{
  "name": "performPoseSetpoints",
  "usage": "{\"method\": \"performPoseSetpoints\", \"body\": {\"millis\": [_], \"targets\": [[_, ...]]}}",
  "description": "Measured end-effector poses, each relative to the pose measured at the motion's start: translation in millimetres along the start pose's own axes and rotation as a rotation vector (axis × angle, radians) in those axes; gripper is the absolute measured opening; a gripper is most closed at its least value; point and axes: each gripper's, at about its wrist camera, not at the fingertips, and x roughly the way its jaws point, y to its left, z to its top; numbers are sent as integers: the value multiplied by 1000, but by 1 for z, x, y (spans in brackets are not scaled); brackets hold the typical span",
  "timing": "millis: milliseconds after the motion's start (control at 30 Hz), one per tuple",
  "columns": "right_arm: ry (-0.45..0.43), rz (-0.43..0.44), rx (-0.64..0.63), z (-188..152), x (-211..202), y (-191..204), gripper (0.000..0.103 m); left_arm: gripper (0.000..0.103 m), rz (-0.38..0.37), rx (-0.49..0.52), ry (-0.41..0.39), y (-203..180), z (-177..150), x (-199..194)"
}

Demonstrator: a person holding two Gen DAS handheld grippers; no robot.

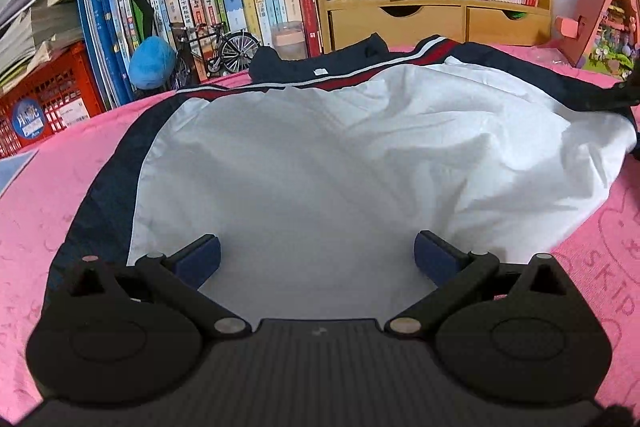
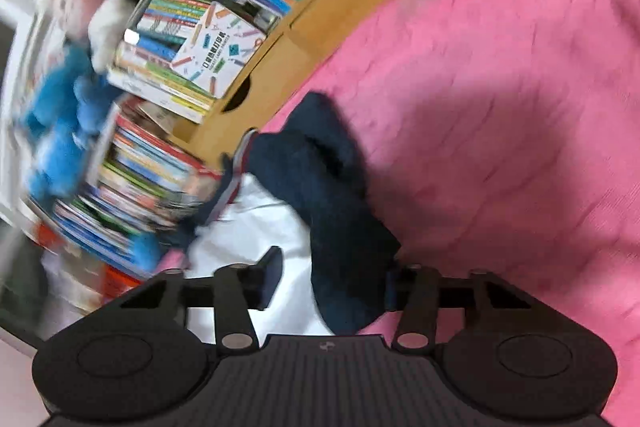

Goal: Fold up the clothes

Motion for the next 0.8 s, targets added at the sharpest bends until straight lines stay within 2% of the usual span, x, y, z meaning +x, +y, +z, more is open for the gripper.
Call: {"method": "performPoseSetpoints", "body": {"millis": [67, 133, 200, 300, 367, 433, 500, 667, 733, 800], "targets": [[13, 58, 43, -8, -5, -3, 47, 103, -8, -12, 3, 1, 0, 0], [31, 98, 68, -19, -10, -4, 52, 103, -14, -21, 5, 3, -1, 0], [49, 111, 59, -29, -5, -3, 53, 103, -18, -25, 7, 4, -1, 0], [-24, 52, 36, -17, 3, 3, 51, 103, -20, -29, 7, 4, -1, -1], [-47, 28, 72, -6, 12, 5, 47, 103, -23, -32, 8, 4, -1, -1], [-47, 21, 44, -2, 18, 17, 32, 103, -27, -37, 10, 5, -1, -1], [-47, 15, 16, 1, 23, 29, 30, 103, -30, -41, 11, 6, 0, -1], [-58, 144, -223, 7, 17, 105, 27, 103, -34, -49, 12, 6, 0, -1], [-18, 195, -353, 4, 25, 148, 27, 103, -36, -51, 13, 6, 0, -1], [77, 270, -493, -8, 39, 191, 27, 103, -38, -54, 13, 6, 0, -2]]}}
